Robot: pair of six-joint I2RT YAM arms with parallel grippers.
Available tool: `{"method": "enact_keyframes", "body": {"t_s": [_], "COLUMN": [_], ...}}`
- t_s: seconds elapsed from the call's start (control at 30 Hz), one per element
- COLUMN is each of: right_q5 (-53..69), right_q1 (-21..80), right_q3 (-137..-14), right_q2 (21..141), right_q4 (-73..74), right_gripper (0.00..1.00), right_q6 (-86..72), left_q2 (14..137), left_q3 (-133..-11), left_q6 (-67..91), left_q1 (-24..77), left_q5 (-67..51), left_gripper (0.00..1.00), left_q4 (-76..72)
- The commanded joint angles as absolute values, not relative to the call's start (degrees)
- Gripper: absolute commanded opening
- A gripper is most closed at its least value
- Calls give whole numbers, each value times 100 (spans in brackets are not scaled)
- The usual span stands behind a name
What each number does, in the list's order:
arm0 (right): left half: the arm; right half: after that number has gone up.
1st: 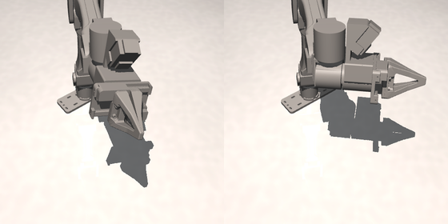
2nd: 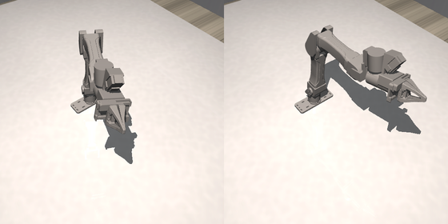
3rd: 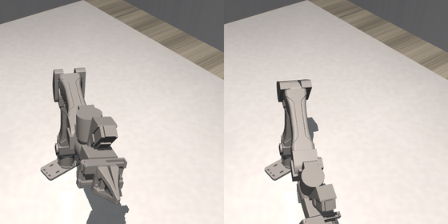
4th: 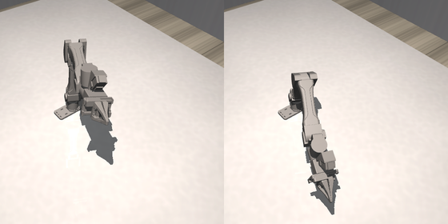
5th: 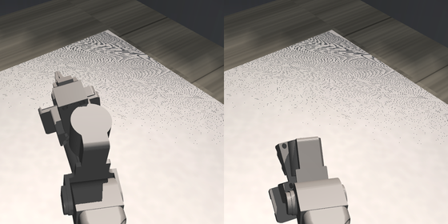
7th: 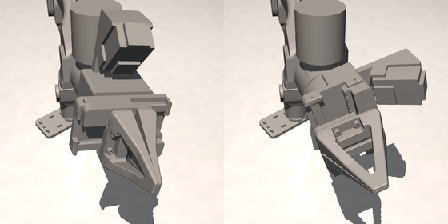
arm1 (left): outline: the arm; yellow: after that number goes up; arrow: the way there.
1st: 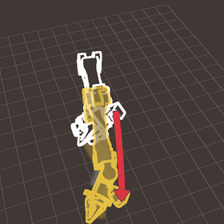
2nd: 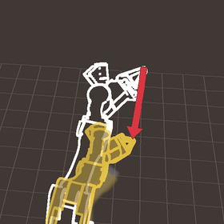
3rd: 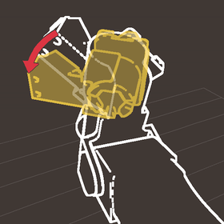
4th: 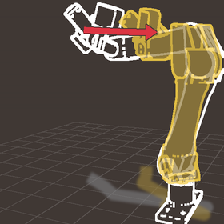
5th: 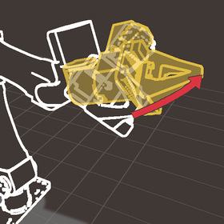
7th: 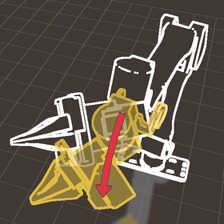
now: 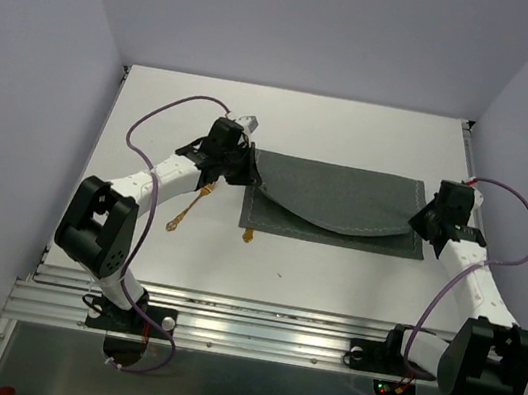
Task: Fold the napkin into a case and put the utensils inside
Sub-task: Fold and flatten the napkin at the center of the board, then move the knife to the center of the board.
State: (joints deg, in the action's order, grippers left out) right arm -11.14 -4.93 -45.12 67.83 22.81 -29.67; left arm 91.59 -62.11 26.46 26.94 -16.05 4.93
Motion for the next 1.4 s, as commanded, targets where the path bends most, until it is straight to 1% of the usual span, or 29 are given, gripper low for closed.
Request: {"method": "enact_keyframes", "body": {"t_s": [0.0, 0.23, 0.7, 0.8, 0.83, 0.87, 0.9, 0.93, 0.97, 1.0, 1.03, 1.07, 1.1, 1.13, 1.17, 1.27, 1.3, 1.37], "right_q5": [-1283, -1389, -1564, -1652, -1678, -1705, -1714, -1740, -1749, -1758, -1793, -1810, -1828, -1846, -1837, -1758, -1740, -1566], "right_q1": [-554, -554, -554, -554, -554, -554, -554, -554, -554, -554, -554, -554, -554, -554, -554, -554, -554, -554], "right_q3": [-4412, -4210, -3859, -3814, -3823, -3841, -3858, -3893, -3928, -4016, -4078, -4139, -4218, -4393, -4499, -4929, -5035, -5272], "right_q2": [6618, 6574, 6671, 6680, 6688, 6680, 6671, 6662, 6645, 6636, 6601, 6574, 6557, 6539, 6530, 6548, 6600, 6688], "right_q4": [2364, 2452, 2461, 2443, 2443, 2443, 2443, 2443, 2452, 2443, 2487, 2513, 2548, 2618, 2654, 2794, 2821, 2839], "right_gripper": [1, 1, 1, 3, 4, 7, 10, 26, 29, 31, 41, 48, 53, 59, 63, 64, 64, 61], "right_q6": [-3120, -3225, -3445, -3454, -3445, -3445, -3454, -3454, -3454, -3445, -3445, -3445, -3437, -3428, -3367, -3279, -3226, -3182], "left_q2": [8842, 8859, 9220, 9290, 9316, 9369, 9378, 9395, 9369, 9360, 9299, 9264, 9238, 9203, 9124, 9000, 8983, 9061], "left_q3": [-6003, -5783, -5731, -5730, -5748, -5765, -5774, -5801, -5827, -5888, -5932, -5994, -6133, -6222, -6318, -6688, -6880, -7048], "left_q6": [2698, 2681, 2707, 2698, 2690, 2681, 2681, 2689, 2689, 2681, 2655, 2628, 2567, 2540, 2505, 2400, 2382, 2356], "left_q1": [2716, 2725, 2795, 2795, 2795, 2795, 2795, 2812, 2812, 2821, 2830, 2839, 2839, 2839, 2839, 2839, 2839, 2839], "left_q5": [-1600, -1600, -1661, -1679, -1748, -1775, -1793, -1793, -1784, -1723, -1688, -1635, -1556, -1408, -1328, -1011, -932, -897], "left_gripper": [0, 0, 0, 0, 2, 7, 14, 35, 51, 69, 76, 82, 85, 86, 86, 86, 84, 82], "left_q4": [299, 229, 88, 70, 79, 105, 132, 149, 184, 272, 325, 404, 587, 676, 886, 1107, 1203, 1248]}}
